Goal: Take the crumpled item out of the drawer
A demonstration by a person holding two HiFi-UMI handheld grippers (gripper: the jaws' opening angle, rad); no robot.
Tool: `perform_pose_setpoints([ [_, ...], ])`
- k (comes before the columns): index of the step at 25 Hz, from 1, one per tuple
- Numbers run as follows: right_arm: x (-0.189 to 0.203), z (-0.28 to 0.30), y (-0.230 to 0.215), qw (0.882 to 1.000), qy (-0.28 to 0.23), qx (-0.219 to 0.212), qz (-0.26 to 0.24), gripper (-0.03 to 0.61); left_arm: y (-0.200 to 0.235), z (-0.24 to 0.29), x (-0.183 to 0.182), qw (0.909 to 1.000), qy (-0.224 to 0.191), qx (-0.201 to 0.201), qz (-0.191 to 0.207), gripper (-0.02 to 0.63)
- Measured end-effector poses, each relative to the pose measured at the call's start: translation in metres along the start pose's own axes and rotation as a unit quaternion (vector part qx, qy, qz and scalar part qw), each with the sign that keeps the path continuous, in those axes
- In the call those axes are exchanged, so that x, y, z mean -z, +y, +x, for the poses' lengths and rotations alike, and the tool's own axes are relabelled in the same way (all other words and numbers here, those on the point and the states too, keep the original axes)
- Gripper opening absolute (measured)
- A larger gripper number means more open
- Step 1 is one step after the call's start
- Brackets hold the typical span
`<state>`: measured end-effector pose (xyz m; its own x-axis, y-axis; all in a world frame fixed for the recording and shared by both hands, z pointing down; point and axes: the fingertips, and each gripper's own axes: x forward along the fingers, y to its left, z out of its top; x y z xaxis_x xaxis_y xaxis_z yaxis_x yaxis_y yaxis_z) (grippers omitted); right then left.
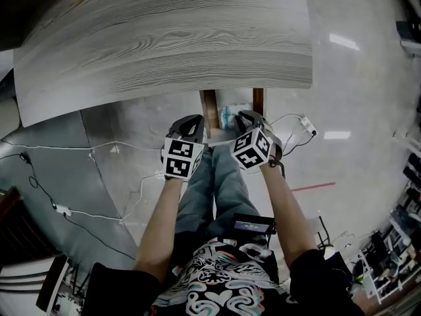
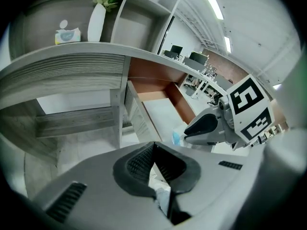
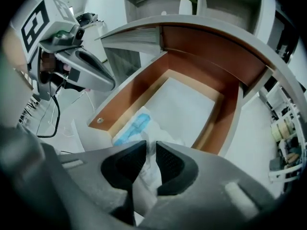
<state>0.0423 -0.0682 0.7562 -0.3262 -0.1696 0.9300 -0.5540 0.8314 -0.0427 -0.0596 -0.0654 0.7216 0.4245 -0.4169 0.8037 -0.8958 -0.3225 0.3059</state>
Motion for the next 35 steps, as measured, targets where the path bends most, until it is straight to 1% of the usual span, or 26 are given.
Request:
perform_pose_setpoints([
  [3, -0.001, 0.000, -0.001, 1.000, -0.001, 0.006, 0.001, 0.039, 0.001, 0.000, 0.000, 1.0000, -0.002, -0.002, -0.004, -0.001],
  [5, -0.001, -0.001, -0.001, 1.000, -0.002, 0.007, 0.002, 0.011, 0.001, 0.000, 0.000, 1.0000, -0.001, -0.001, -0.005, 0.000],
  [9, -0.002, -0.003, 0.002, 1.000, -0.003, 0.000, 0.011, 0.008, -0.002, 0.000, 0.000, 1.0000, 0.004, 0.001, 0.003, 0.000],
  [14, -0.009, -0.012, -0.005, 1.000, -0.015, 0.020, 0.012, 0.007, -0.001, -0.003, -0.006, 1.0000, 0.002, -0.004, 0.002, 0.000],
  [19, -0.018, -0.023, -0.006, 0.999, -0.033, 0.030, 0.015, 0.007, 0.000, -0.009, -0.012, 0.9999, -0.012, -0.009, -0.002, -0.002],
  [26, -0.032, -0.050, -0.009, 0.997, -0.061, 0.039, 0.014, 0.006, -0.002, -0.032, -0.034, 0.9988, -0.046, -0.017, -0.010, -0.002],
  [31, -0.043, -0.073, -0.013, 0.995, -0.081, 0.050, 0.029, 0.006, -0.005, -0.050, -0.051, 0.9976, -0.065, -0.024, -0.001, -0.002],
  [35, -0.057, -0.097, -0.012, 0.992, -0.108, 0.054, 0.044, 0.006, -0.011, -0.067, -0.068, 0.9960, -0.085, -0.027, 0.009, -0.002],
])
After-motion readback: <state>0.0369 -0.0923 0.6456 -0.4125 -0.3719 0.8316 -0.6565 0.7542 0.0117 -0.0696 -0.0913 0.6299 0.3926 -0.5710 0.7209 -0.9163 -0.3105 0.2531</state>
